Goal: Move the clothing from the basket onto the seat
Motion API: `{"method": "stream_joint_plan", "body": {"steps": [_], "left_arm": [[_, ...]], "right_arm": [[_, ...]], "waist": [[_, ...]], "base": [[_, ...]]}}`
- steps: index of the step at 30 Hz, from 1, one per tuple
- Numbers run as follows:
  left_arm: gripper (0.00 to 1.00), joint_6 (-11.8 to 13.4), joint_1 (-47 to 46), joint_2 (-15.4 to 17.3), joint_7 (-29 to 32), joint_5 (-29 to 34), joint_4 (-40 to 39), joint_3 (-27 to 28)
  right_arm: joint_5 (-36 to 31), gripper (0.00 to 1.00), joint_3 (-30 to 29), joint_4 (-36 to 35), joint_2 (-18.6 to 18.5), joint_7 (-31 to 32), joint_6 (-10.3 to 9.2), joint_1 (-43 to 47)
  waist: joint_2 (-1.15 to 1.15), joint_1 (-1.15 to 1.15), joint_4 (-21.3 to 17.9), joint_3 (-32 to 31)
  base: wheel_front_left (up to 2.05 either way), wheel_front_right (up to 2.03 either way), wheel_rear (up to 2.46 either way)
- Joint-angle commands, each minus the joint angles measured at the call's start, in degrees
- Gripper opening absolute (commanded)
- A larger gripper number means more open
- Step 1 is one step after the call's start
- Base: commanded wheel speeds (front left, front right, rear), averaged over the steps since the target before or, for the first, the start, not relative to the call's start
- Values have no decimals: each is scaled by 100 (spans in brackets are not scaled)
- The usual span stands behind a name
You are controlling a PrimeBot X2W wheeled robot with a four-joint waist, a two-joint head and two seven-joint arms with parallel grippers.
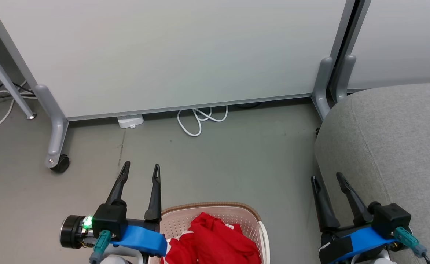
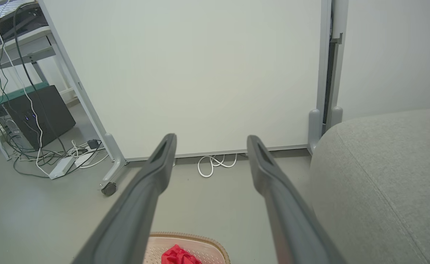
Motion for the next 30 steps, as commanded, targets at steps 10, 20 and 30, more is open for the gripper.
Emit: {"method": "stream_joint_plan", "body": {"steps": [10, 20, 30], "left_arm": [[100, -48, -40, -26, -104, 277, 105, 10], [100, -78, -43, -37, -104, 214, 188, 66], [100, -89, -70, -40, -104, 148, 218, 28]], "right_arm": [[-279, 100, 19, 86, -37, -109, 12, -21], [-237, 100, -15, 172, -37, -108, 12, -43], [-215, 100, -13, 206, -36, -108, 12, -42]], "waist": [[0, 0, 22, -2], [0, 0, 26, -2], [0, 0, 30, 2]], "base": [[0, 0, 0], [0, 0, 0], [0, 0, 0]]}}
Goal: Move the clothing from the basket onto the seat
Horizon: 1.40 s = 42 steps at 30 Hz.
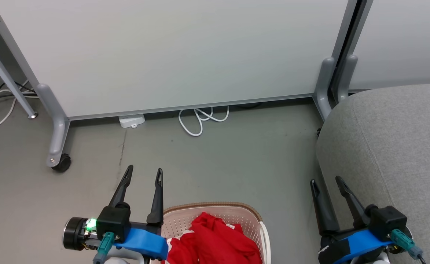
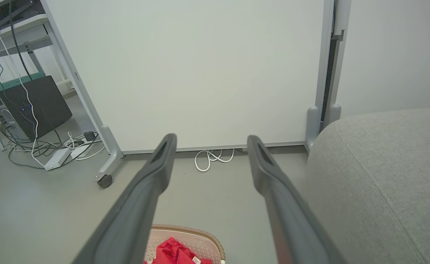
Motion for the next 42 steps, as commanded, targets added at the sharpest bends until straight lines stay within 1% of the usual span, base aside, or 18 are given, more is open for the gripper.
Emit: {"method": "stream_joint_plan", "body": {"steps": [1, 5, 11, 16, 23, 33, 38, 42], "left_arm": [[100, -16, -93, -8, -26, -11, 26, 7], [100, -85, -165, -7, -26, 81, 94, -19], [100, -265, -412, 50, -26, 240, 317, -115], [100, -376, -722, 162, -26, 331, 597, -221], [100, -506, -1195, 356, -22, 471, 1142, -613], [100, -567, -1849, 576, -22, 513, 1976, -1340], [100, -561, -2190, 705, -22, 460, 2425, -1945], [100, -561, -2510, 778, -22, 371, 2754, -2532]], "right_arm": [[11, 100, -11, 15, -32, -30, 10, -45], [10, 100, 0, 25, -32, -30, 7, -62], [6, 100, 45, 0, -32, -30, 7, -158], [-12, 100, 63, -30, -32, -28, 7, -292], [-16, 100, 80, -85, -30, -27, 7, -505], [3, 100, 106, -178, -28, -27, 7, -894], [1, 100, 139, -243, -28, -27, 7, -1083], [-61, 100, 174, -276, -28, -27, 7, -1252]], "waist": [[0, 0, 2, 5], [0, 0, -2, 21], [0, 0, -52, 162], [0, 0, -139, 409], [0, 0, -319, 879], [0, 0, -542, 1633], [0, 0, -623, 1992], [0, 0, -658, 2295]], "base": [[0, 0, 0], [0, 0, 0], [0, 0, 0], [0, 0, 0], [0, 0, 0], [0, 0, 0], [0, 0, 0], [0, 0, 0]]}}
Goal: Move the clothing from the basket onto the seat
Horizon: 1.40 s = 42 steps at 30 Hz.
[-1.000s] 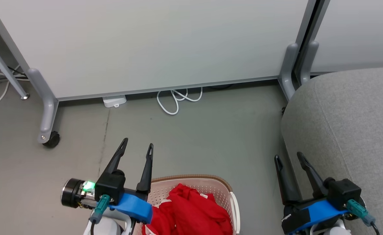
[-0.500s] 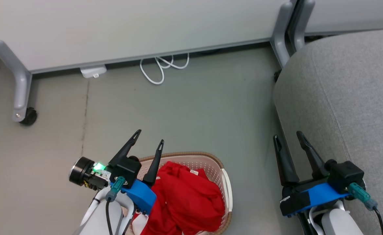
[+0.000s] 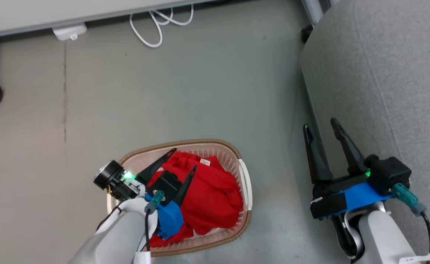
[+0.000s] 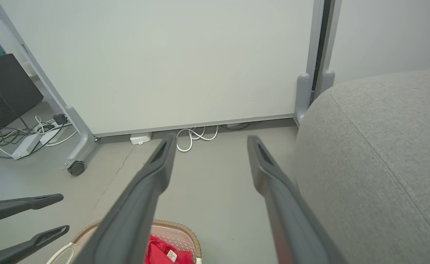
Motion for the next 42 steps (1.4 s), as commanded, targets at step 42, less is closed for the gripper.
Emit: {"method": "stream_joint_plan", "body": {"steps": [42], "left_arm": [[100, -5, -2347, 227, 1104, -720, 2836, -3685]], "right_arm": [[-347, 100, -61, -597, -65, -22, 3, -1501]], "waist": [[0, -1, -524, 3017]], "base": [[0, 0, 0]]}}
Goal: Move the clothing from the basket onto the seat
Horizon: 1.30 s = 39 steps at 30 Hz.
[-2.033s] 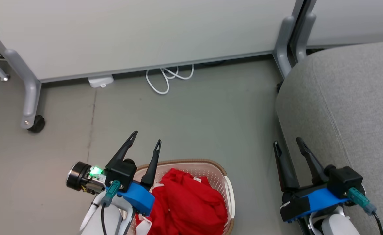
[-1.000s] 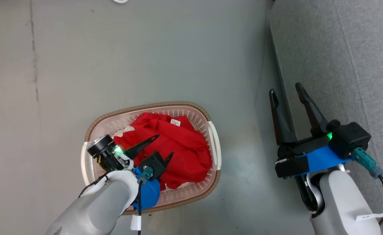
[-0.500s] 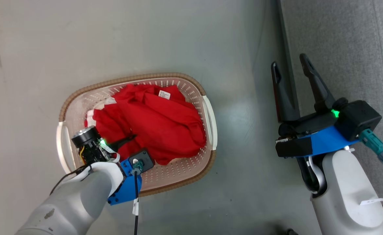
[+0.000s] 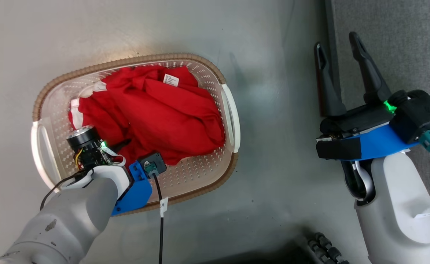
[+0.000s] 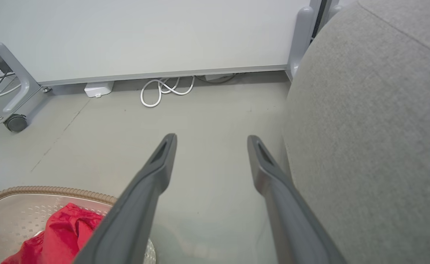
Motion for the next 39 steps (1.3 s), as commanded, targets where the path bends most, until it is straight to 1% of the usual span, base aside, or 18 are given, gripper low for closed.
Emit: {"method": "stream_joint_plan", "body": {"steps": [1, 6, 12, 21, 29, 30, 31, 32, 39], "left_arm": [[100, -4, -120, 43, 54, 20, 31, -19], [100, -4, -246, 101, 441, 40, 75, -18], [100, -4, -430, 153, 711, -18, 65, -20], [100, -4, -553, 281, 785, -55, 21, -21], [100, -4, -612, 293, 826, -99, 35, -20], [50, -4, -623, 289, 844, -99, 38, -19], [9, -4, -628, 284, 854, -82, 40, -21], [0, -4, -628, 281, 846, -61, 40, -20], [0, -4, -574, 234, 851, -55, 38, -21]], "right_arm": [[-44, 100, -22, -43, -23, -22, 3, -97], [-45, 100, -81, -115, -18, -22, 3, -152], [-65, 100, -142, -222, -6, -22, 3, -167], [-56, 100, -163, -320, 12, -22, 3, -159], [-91, 100, -200, -372, 19, -22, 3, -151], [-95, 100, -204, -370, 20, -22, 3, -151], [-98, 100, -204, -365, 21, -22, 3, -152], [-98, 100, -199, -360, 22, -22, 3, -157], [-81, 100, -198, -313, 25, -22, 3, -204]], "waist": [[0, -1, -47, 109], [0, -1, -110, 332], [0, -1, -149, 548], [0, -1, -219, 754], [0, -1, -246, 858], [0, -1, -241, 863], [0, -1, -235, 867], [0, -1, -232, 869], [0, -1, -196, 828]], "base": [[0, 0, 0], [0, 0, 0], [0, 0, 0], [0, 0, 0], [0, 0, 0], [0, 0, 0], [0, 0, 0], [0, 0, 0], [0, 0, 0]]}}
